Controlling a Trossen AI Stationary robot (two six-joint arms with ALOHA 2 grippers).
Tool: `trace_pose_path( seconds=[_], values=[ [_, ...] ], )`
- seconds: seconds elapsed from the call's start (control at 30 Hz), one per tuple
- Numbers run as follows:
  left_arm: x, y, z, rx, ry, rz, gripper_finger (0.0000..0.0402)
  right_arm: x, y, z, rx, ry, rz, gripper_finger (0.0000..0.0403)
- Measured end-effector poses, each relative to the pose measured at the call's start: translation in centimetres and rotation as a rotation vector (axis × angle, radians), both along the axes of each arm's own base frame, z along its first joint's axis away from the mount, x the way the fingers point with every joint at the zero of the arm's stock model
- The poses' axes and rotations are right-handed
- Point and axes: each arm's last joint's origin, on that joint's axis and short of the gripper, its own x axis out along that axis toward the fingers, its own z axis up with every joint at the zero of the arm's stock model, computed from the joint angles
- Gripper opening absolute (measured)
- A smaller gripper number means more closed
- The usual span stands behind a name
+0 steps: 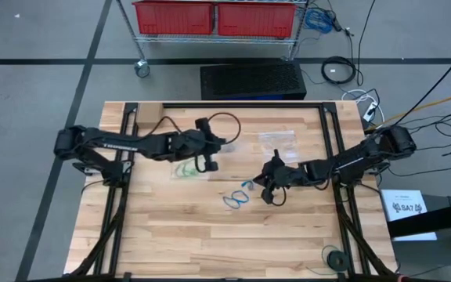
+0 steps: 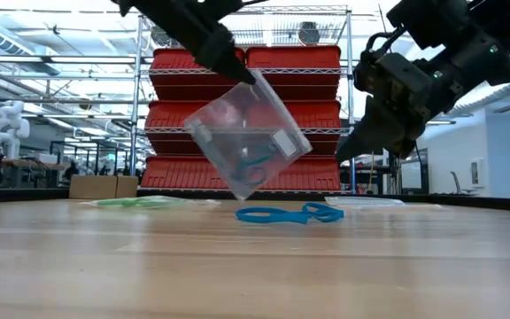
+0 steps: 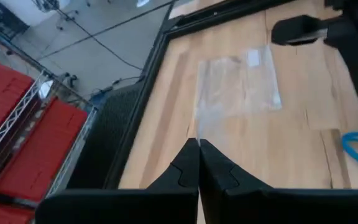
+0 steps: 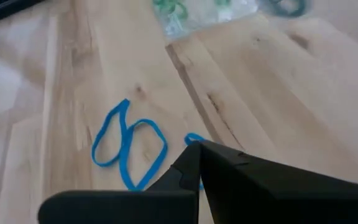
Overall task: Sort rubber bands
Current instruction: Put the blue rubber band in the transparent zip bag
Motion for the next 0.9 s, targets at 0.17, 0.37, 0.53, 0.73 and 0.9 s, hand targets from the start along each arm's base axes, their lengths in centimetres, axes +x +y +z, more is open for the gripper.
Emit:
trace_pose_path(
  seconds=[0.17, 0.37, 0.53, 0.73, 0.9],
  values=[
    [1.4, -0.5, -2.8, -0.135, 0.087, -0.090, 0.0000, -0.4, 0.3, -0.5, -0.007, 0.062, 0.006, 0.0002],
    [3.5, -1.2, -8.6, -0.301, 0.238, -0.149, 0.0000, -1.7, 0.2, -1.8, 0.064, 0.233, -0.075, 0.0002],
    [4.7, -2.0, -12.5, -0.365, 0.319, -0.224, 0.0025, -1.7, 0.1, -1.8, 0.143, 0.211, -0.148, 0.0002],
    [5.4, -2.6, -13.0, -0.416, 0.323, -0.257, 0.0096, -0.6, -1.2, -0.9, 0.189, 0.070, -0.241, 0.0030],
    [5.8, -2.9, -10.8, -0.424, 0.262, -0.298, 0.0150, 0.0, -3.9, -0.7, 0.232, -0.009, -0.375, 0.0092]
  ],
)
